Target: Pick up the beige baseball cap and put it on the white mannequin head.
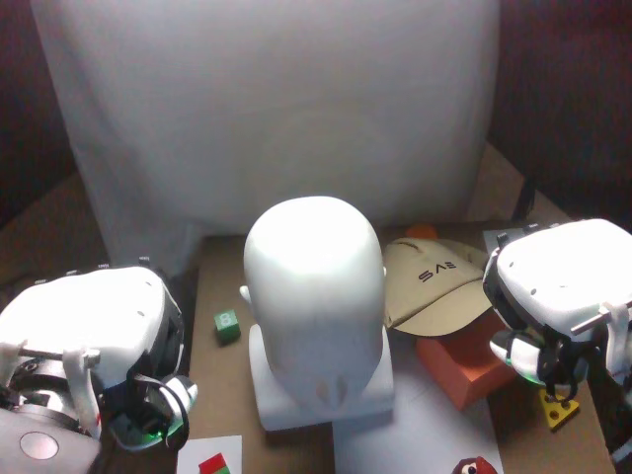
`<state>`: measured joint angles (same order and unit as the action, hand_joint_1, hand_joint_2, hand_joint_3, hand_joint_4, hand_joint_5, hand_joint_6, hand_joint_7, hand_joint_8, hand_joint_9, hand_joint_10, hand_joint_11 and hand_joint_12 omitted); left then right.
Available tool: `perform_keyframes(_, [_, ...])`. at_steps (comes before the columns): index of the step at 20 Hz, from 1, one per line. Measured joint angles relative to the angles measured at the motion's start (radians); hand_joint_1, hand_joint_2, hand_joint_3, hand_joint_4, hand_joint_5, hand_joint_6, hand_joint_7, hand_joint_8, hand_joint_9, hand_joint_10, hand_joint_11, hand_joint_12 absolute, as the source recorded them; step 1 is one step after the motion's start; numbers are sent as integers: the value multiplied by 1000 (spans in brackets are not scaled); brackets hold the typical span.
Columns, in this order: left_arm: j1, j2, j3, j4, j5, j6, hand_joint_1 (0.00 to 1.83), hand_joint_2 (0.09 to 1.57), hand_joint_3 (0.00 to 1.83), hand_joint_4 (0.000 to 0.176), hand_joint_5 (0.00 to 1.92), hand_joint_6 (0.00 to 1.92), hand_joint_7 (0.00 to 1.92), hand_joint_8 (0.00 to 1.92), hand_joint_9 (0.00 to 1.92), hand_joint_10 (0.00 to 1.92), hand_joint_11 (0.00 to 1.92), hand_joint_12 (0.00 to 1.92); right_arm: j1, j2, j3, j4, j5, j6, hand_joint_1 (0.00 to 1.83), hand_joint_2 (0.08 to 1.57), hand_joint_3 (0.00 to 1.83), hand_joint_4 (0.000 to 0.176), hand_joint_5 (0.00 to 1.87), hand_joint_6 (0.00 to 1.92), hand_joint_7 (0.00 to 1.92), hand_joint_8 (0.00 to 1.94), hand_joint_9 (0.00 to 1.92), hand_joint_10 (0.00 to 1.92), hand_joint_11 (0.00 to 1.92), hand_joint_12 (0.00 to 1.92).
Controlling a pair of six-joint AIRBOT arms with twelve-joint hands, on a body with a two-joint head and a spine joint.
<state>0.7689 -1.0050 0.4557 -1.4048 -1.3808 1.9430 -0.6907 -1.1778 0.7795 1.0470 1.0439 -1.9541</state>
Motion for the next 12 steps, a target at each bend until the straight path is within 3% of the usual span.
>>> perform_keyframes(2, [8,0,0,5,5,-3,0,1030,104,128,152,57,94,51,71,62,0,528,0,0,0,0,1,-7,0,921,227,115,0,0,0,0,0,0,0,112])
perform_keyframes(4, [11,0,-1,3,5,2,0,1074,16,128,169,9,110,6,91,12,0,511,0,0,0,4,6,-15,0,996,73,115,0,0,0,0,0,0,0,83])
perform_keyframes(9, [29,-3,-2,37,8,-4,0,1079,5,129,168,2,113,2,96,5,0,475,0,0,4,-35,-5,-14,0,1005,53,115,0,0,0,0,0,0,0,79])
perform_keyframes(12, [74,-36,-2,57,0,-24,0,1081,3,129,169,1,113,1,100,4,0,491,1,14,51,-54,-114,21,0,1013,35,113,0,0,0,0,0,0,0,97])
